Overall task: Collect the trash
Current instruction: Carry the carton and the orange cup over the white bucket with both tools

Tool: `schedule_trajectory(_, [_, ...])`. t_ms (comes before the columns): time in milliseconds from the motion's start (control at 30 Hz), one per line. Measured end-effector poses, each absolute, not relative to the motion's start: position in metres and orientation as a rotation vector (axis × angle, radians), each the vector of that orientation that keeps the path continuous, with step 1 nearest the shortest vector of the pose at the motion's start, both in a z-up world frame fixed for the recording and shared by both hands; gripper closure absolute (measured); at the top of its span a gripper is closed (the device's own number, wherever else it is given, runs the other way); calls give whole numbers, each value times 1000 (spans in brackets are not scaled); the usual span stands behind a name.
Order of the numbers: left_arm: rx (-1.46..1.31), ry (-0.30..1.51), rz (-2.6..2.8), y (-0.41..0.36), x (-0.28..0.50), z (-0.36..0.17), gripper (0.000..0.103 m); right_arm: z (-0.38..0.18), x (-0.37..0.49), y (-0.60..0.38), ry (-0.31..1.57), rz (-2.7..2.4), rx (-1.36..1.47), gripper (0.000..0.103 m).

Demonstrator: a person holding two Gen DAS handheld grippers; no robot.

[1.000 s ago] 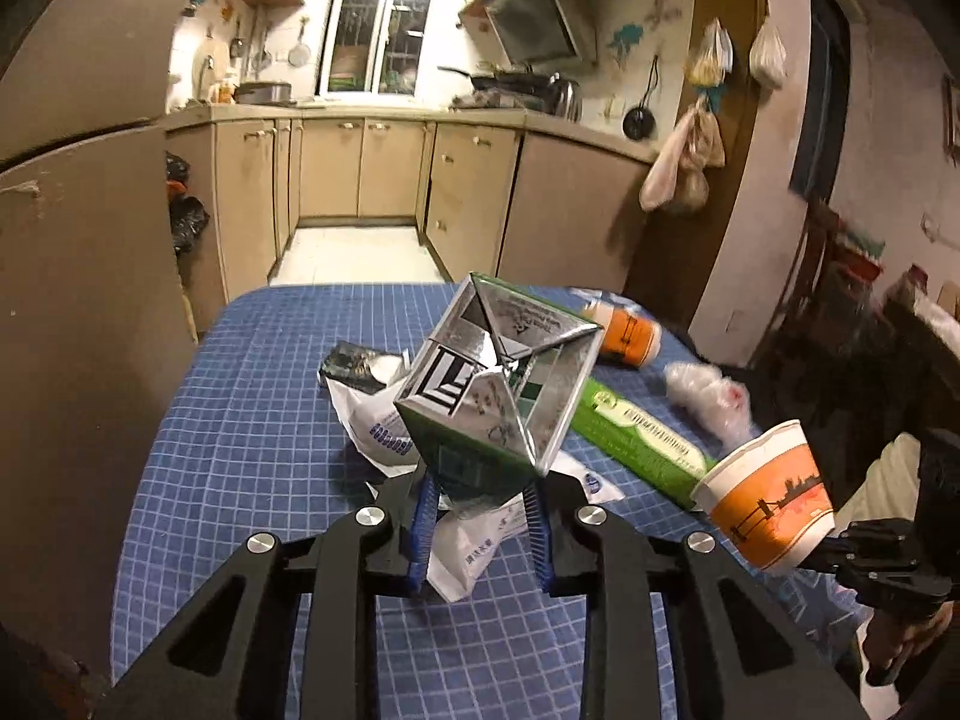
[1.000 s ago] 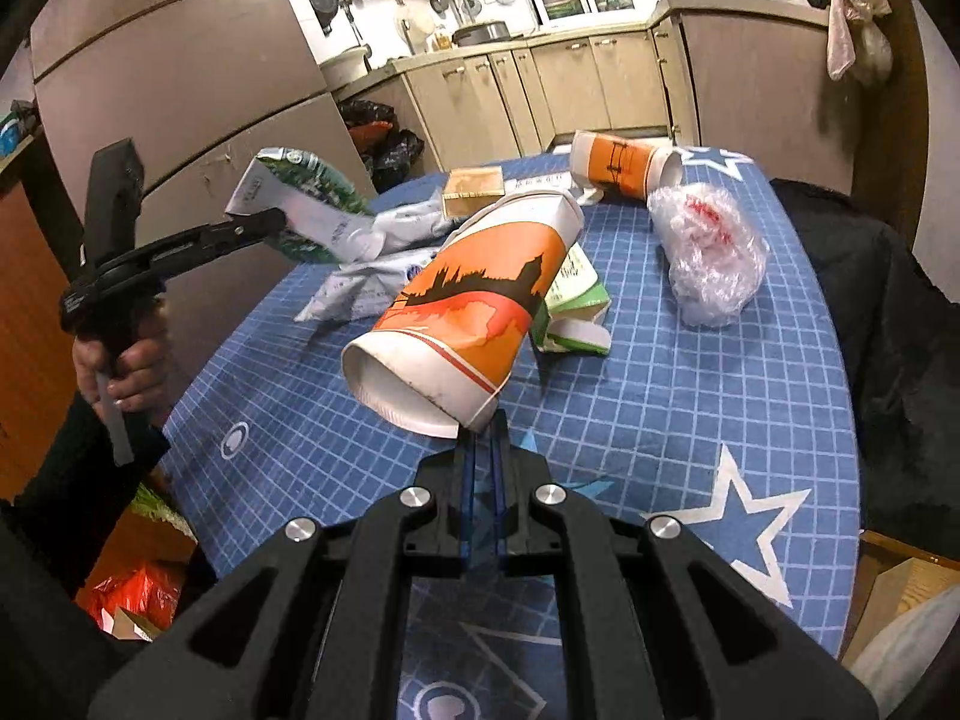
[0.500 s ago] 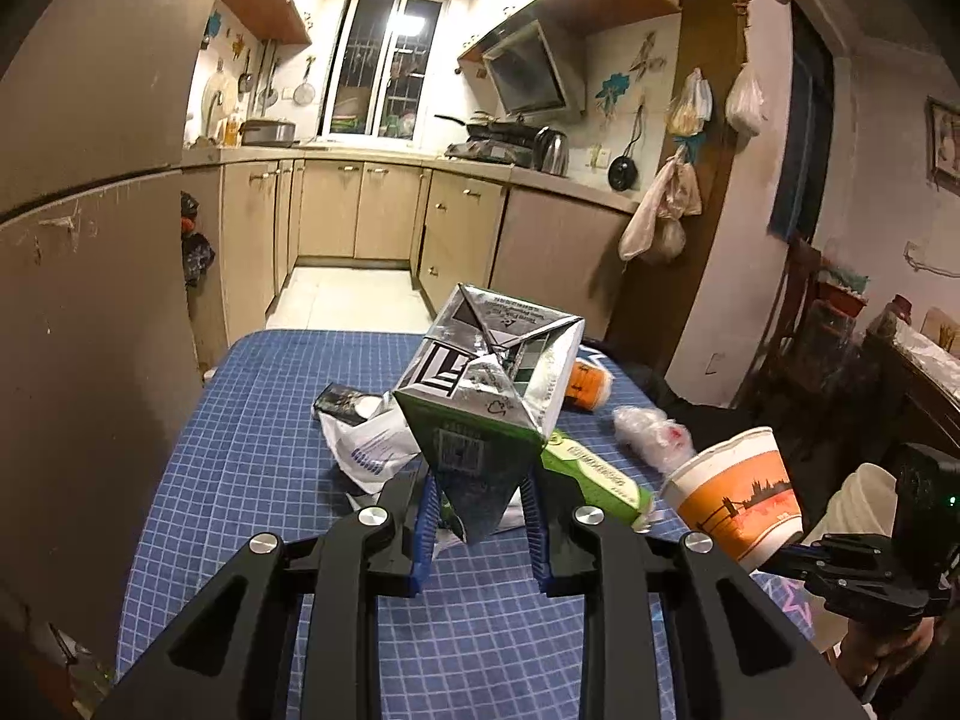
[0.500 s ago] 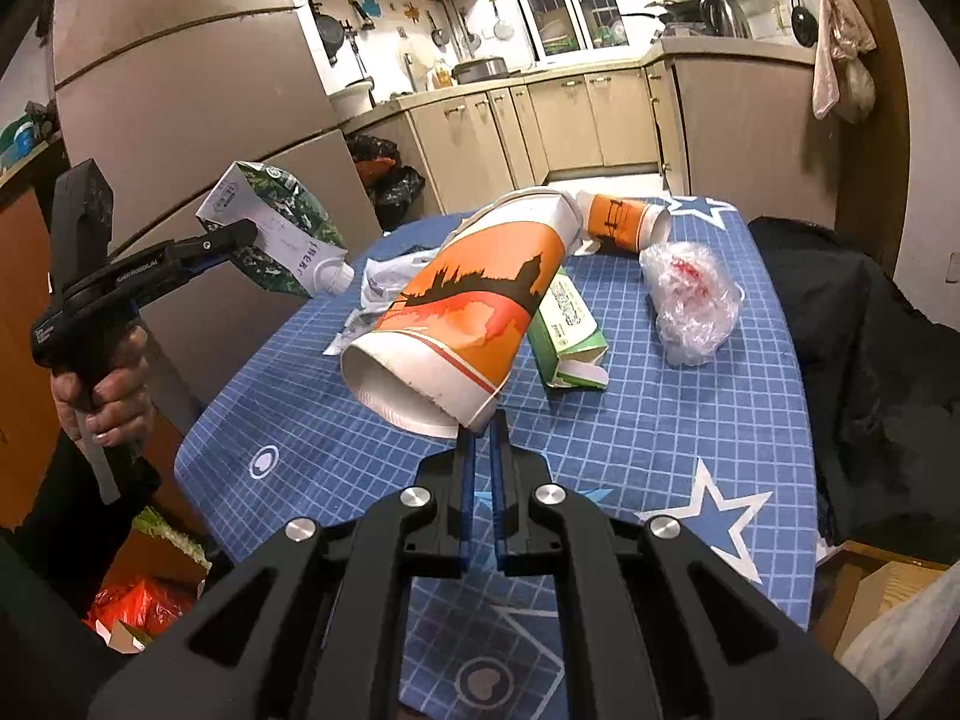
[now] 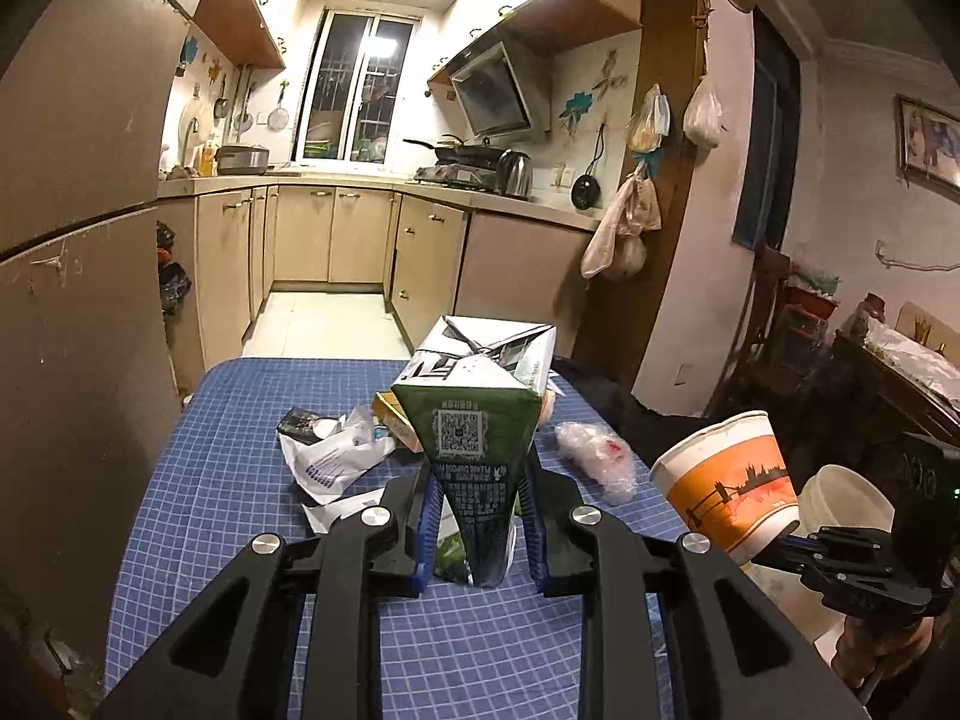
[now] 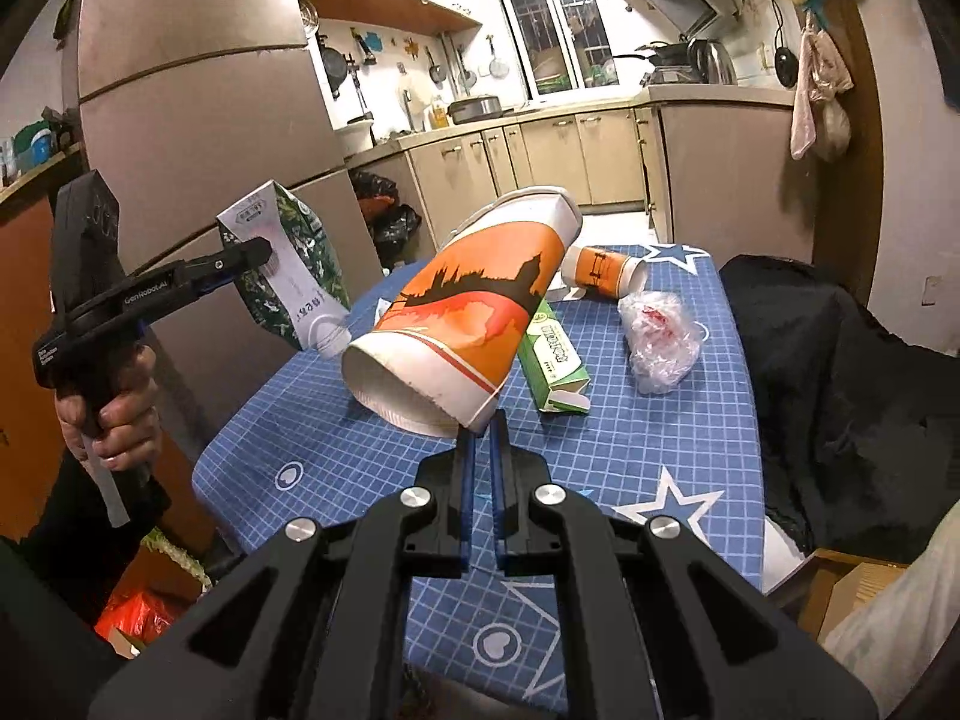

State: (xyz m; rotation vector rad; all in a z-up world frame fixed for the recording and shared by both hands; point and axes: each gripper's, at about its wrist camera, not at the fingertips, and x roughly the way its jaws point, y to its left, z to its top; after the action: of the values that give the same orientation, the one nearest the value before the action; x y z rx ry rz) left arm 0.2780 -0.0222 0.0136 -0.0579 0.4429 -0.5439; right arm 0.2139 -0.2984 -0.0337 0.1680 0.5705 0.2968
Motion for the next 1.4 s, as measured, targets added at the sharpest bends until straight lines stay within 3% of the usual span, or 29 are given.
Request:
schedule_trajectory(767, [-6, 407, -663, -69, 243, 36, 80, -10, 165, -329, 480, 192, 190, 99])
schedule_trajectory(1400, [118, 371, -993, -233, 192, 56, 80, 9, 73, -439, 383, -148, 236, 99])
